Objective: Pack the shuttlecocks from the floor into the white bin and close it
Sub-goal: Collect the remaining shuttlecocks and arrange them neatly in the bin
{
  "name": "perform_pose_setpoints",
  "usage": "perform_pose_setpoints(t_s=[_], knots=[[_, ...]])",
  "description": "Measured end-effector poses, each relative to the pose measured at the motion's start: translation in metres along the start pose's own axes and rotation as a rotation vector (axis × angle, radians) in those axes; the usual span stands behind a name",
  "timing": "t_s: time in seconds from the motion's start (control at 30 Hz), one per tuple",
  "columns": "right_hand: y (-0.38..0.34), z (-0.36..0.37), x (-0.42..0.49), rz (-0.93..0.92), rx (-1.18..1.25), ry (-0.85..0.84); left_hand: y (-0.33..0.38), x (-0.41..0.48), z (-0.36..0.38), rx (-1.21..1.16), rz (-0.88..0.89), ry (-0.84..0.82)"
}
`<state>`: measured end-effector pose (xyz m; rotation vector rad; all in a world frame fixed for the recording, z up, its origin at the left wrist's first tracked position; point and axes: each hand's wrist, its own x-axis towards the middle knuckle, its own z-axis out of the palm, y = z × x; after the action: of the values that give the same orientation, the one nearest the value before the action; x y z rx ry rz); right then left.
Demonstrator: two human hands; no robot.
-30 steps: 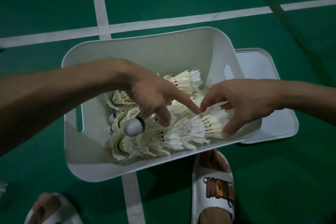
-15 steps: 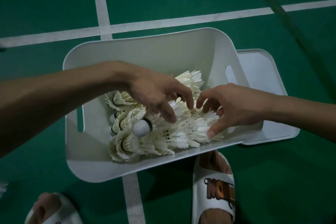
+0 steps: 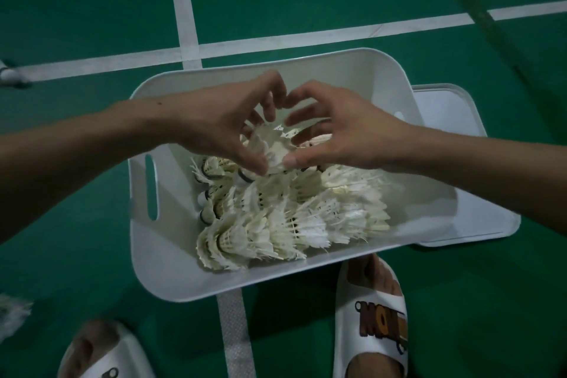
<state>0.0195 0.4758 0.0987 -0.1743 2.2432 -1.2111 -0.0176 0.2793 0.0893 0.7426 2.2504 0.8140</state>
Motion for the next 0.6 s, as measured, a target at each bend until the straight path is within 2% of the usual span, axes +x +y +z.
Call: perform_pose_setpoints(t_s=[0.13,0.27,0.43,0.6], knots=[[-0.002,0.012,0.013,0.012,0.016,0.013,-0.002,0.000,0.003,-0.005,-0.008,0.126],[-0.004,0.017,0.017,-0.010,-0.069,0.025,-0.006,-0.010,0.001,-0.015,-0.028,0.137],[-0.011,0.036,0.015,-0.071,-0.274,0.015,-0.021,-0.026,-0.009,0.226,-0.089,0.066],[-0.017,0.069,0.019,-0.167,-0.531,-0.034,-0.035,-0.042,-0.014,0.455,-0.058,0.031]])
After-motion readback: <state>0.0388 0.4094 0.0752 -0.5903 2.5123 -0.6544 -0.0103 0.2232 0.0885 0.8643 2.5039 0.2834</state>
